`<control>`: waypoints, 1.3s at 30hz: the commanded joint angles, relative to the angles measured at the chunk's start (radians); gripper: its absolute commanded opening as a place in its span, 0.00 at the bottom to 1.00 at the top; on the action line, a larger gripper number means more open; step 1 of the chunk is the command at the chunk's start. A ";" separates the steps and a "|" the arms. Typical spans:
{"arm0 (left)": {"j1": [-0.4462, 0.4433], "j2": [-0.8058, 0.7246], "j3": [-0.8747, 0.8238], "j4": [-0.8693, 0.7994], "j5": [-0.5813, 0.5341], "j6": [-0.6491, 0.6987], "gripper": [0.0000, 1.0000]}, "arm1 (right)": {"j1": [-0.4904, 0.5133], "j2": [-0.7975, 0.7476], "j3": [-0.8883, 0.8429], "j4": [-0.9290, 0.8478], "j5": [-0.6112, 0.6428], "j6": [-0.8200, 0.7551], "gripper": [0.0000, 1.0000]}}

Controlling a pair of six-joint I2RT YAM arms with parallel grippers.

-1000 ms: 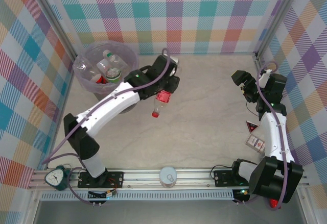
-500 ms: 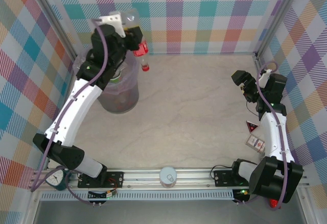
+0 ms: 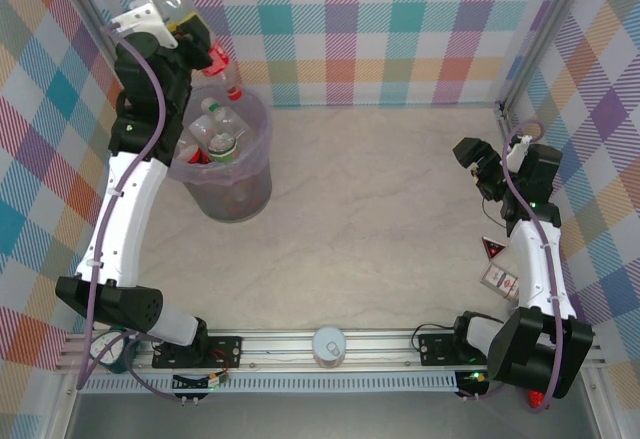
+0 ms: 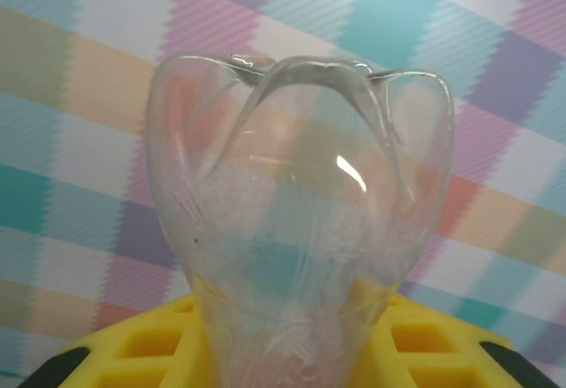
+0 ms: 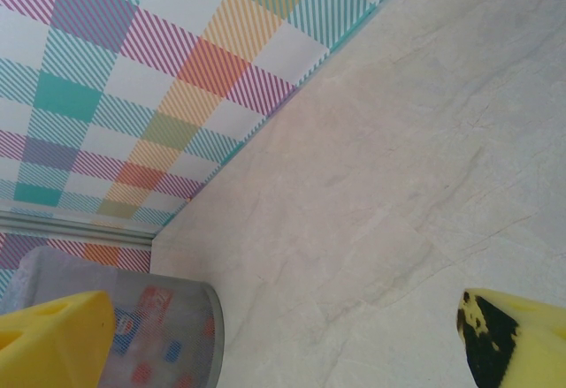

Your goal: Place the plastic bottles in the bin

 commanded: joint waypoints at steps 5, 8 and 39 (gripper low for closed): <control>0.029 -0.038 -0.051 -0.021 -0.204 0.187 0.18 | 0.006 -0.011 0.036 0.015 -0.018 -0.014 0.99; 0.034 -0.025 -0.088 -0.001 -0.240 0.227 0.17 | 0.005 -0.013 0.039 0.009 -0.015 -0.018 0.99; 0.034 0.048 -0.405 -0.017 0.036 0.586 0.13 | 0.006 -0.001 0.034 0.021 -0.028 -0.012 0.99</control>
